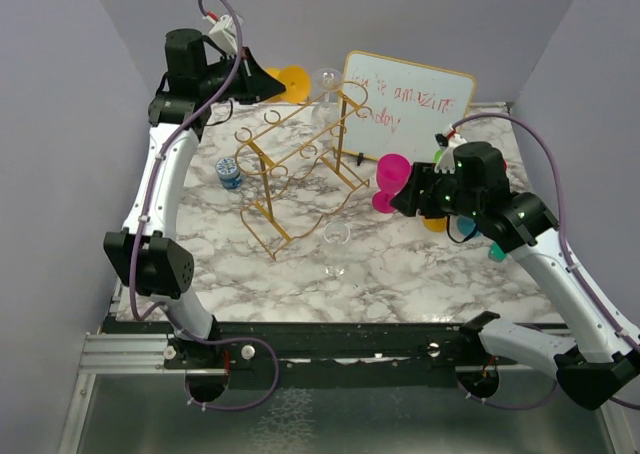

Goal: Take the wine glass off the wine glass rack
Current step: Pick up the wine glass from the wine rack, then place the wine glass at the center of the board.

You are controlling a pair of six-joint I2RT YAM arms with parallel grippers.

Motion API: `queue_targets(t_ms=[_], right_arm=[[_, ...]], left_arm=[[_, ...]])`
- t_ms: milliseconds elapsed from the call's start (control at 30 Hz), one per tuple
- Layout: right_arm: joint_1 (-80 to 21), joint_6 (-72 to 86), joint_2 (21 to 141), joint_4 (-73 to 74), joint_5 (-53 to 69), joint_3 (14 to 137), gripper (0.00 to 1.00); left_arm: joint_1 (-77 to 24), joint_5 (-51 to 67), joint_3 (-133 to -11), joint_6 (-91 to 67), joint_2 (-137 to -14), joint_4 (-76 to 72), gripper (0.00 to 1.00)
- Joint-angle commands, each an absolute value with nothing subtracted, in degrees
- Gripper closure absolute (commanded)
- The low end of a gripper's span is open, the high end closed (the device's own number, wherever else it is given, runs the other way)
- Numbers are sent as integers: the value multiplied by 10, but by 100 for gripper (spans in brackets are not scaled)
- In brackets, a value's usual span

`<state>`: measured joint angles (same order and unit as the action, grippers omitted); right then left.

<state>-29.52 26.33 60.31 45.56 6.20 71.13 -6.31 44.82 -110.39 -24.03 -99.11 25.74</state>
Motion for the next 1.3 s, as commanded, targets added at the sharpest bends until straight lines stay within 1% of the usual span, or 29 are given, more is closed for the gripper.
queue_targets(t_ms=[0,200,300,367,433,500,633,767,900,1033,1167,1267], right_arm=[[-294,260,593,432,79,695,40],[-293,262,596,426,86,691,40],[-294,264,594,427,84,690,40],[-294,265,590,426,75,688,40],[-294,271,586,426,56,689,40],[-294,293,577,435,17,702,40],[-294,299,535,389,-24,702,39],[-294,301,516,373,-57,699,38],[-294,307,528,385,-53,700,38],[-293,311,534,391,-51,709,38],[-292,311,534,360,22,744,37],[-287,299,558,377,25,805,36]], left_arm=[[-59,397,-1079,-194,-902,210,100],[-59,391,-1038,-192,-852,174,100],[-59,431,-1027,-214,-839,169,100],[-63,478,-997,-242,-822,136,100],[-83,509,-959,-270,-801,94,100],[-114,522,-939,-267,-784,82,100],[-176,493,-926,-247,-744,81,100],[-206,469,-912,-240,-717,52,100],[-214,466,-906,-236,-709,47,100],[-237,487,-896,-244,-710,43,100],[-279,489,-874,-247,-709,42,100],[-321,481,-872,-254,-713,43,100]])
